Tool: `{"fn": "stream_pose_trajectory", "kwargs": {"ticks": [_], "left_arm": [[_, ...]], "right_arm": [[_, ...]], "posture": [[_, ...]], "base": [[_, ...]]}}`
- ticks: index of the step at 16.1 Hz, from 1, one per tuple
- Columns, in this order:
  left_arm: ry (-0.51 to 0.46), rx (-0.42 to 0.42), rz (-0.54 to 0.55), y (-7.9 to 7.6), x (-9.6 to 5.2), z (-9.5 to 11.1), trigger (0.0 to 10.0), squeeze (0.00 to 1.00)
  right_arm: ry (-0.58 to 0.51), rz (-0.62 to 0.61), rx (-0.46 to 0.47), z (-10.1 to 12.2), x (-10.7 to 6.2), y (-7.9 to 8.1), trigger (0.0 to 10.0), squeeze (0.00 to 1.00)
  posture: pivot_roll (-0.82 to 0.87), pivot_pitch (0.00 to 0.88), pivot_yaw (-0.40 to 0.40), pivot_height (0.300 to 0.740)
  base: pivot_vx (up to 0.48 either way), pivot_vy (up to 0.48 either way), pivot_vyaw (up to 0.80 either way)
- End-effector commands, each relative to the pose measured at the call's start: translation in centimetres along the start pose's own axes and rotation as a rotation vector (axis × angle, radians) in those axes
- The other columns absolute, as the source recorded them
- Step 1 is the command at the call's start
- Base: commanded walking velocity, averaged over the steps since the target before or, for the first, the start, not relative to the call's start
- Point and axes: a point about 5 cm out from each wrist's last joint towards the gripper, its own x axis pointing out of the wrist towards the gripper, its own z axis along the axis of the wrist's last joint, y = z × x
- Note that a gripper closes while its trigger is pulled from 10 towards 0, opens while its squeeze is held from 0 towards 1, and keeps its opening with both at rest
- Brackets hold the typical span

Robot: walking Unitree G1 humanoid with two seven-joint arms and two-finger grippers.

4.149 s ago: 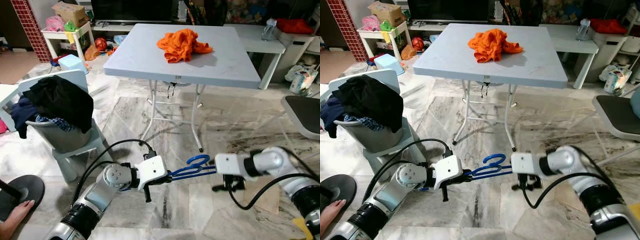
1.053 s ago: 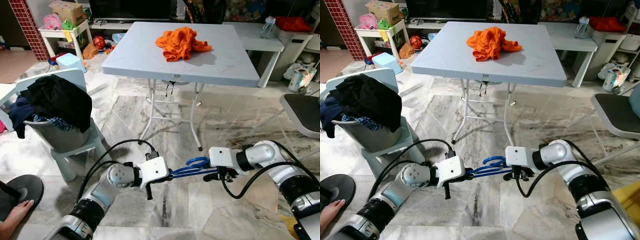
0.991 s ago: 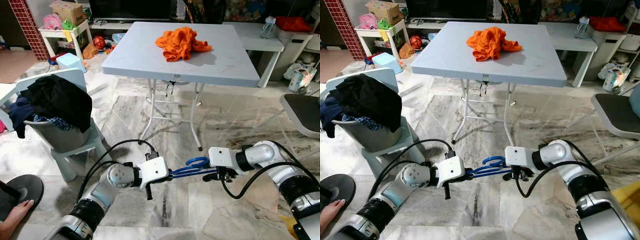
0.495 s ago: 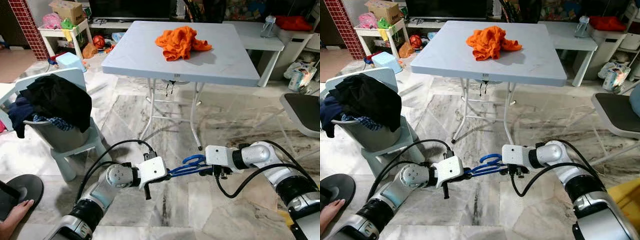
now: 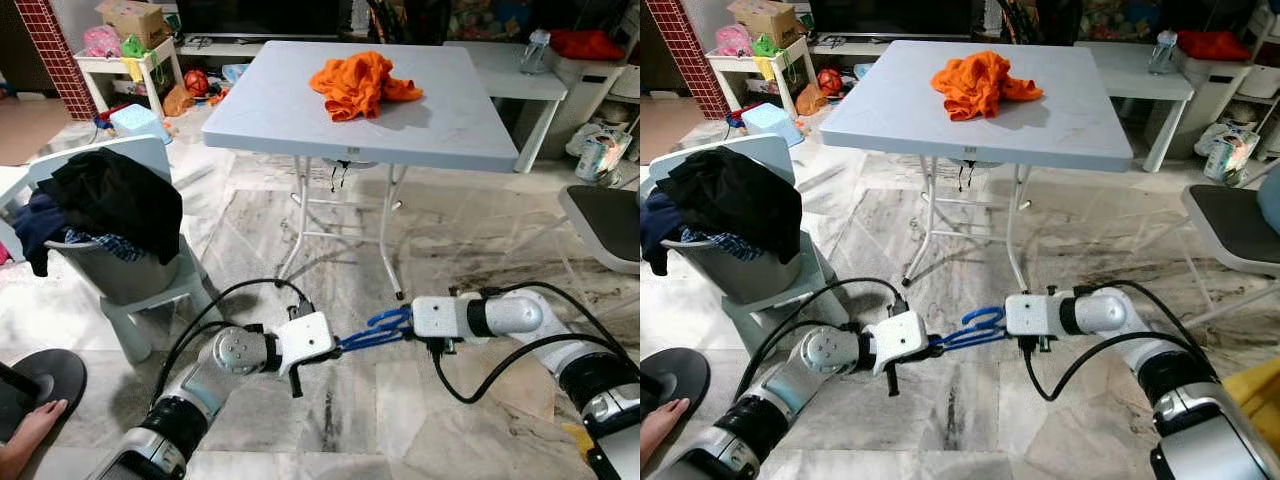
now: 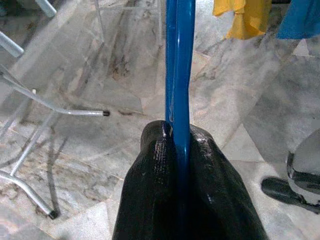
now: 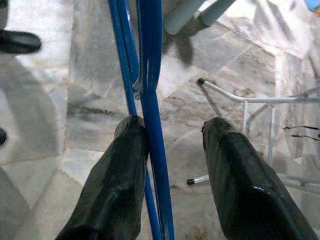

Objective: Hang hanger

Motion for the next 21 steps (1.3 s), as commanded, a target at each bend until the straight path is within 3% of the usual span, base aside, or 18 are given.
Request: {"fn": "stream_pose_trajectory", "kwargs": {"ticks": [1, 5, 7, 8, 9, 11, 12, 16, 17, 18, 20, 21], "left_arm": [[-0.02, 0.037, -0.006, 0.4, 0.2, 0.8, 10.0, 0.0], [-0.028, 0.044, -0.012, 0.3, 0.4, 1.0, 10.0, 0.0], [-0.03, 0.047, -0.015, 0.3, 0.4, 1.1, 10.0, 0.0], [-0.031, 0.049, -0.018, 0.3, 0.3, 1.1, 10.0, 0.0], [-0.032, 0.051, -0.019, 0.3, 0.3, 1.1, 10.0, 0.0], [-0.033, 0.06, -0.022, 0.4, 0.1, 1.2, 10.0, 0.0], [-0.035, 0.063, -0.025, 0.4, 0.1, 1.2, 10.0, 0.0], [-0.036, 0.077, -0.037, 0.4, 0.2, 1.4, 10.0, 0.0], [-0.036, 0.08, -0.04, 0.4, 0.2, 1.5, 10.0, 0.0], [-0.035, 0.081, -0.041, 0.4, 0.1, 1.5, 10.0, 0.0], [-0.036, 0.082, -0.042, 0.4, 0.1, 1.5, 10.0, 0.0], [-0.035, 0.082, -0.042, 0.4, 0.1, 1.5, 10.0, 0.0]], "right_arm": [[-0.029, -0.046, -0.027, 0.7, -0.3, -1.2, 10.0, 1.0], [-0.023, -0.07, -0.035, 0.5, -0.2, -1.4, 10.0, 1.0], [-0.025, -0.072, -0.01, 0.3, -0.2, -1.3, 10.0, 0.76], [-0.021, -0.06, 0.003, 0.0, -0.1, -1.1, 10.0, 0.45], [-0.014, -0.047, -0.001, -0.1, -0.1, -0.9, 10.0, 0.3], [0.01, -0.015, -0.006, -0.5, -0.1, -0.5, 10.0, 0.28], [0.024, -0.005, -0.008, -0.8, -0.2, -0.4, 10.0, 0.12], [0.116, -0.003, -0.009, -2.0, -0.9, -0.6, 10.0, 0.0], [0.126, -0.003, -0.005, -2.2, -1.1, -0.6, 7.3, 0.0], [0.149, -0.002, -0.005, -2.5, -1.3, -0.6, 2.7, 0.0], [0.173, 0.003, 0.001, -3.0, -1.6, -0.4, 0.0, 0.0], [0.179, 0.007, 0.002, -3.1, -1.7, -0.3, 0.0, 0.0]], "posture": [[-0.12, 0.0, -0.011, 0.74], [-0.12, 0.0, -0.011, 0.74], [-0.11, 0.0, -0.014, 0.74], [-0.11, 0.0, -0.015, 0.74], [-0.1, 0.0, -0.015, 0.74], [-0.1, 0.0, -0.016, 0.74], [-0.1, 0.0, -0.015, 0.74], [-0.1, 0.0, -0.013, 0.74], [-0.1, 0.0, -0.014, 0.74], [-0.1, 0.0, -0.014, 0.74], [-0.09, 0.0, -0.016, 0.74], [-0.09, 0.0, -0.016, 0.74]], "base": [[0.0, 0.0, 0.0], [0.0, 0.0, 0.0], [0.0, 0.0, 0.0], [0.0, 0.0, 0.0], [0.0, 0.0, 0.0], [0.0, 0.0, 0.0], [0.0, 0.0, 0.0], [0.0, 0.0, 0.0], [0.0, 0.0, 0.0], [0.0, 0.0, 0.0], [0.0, 0.0, 0.0], [0.0, 0.0, 0.0]]}}
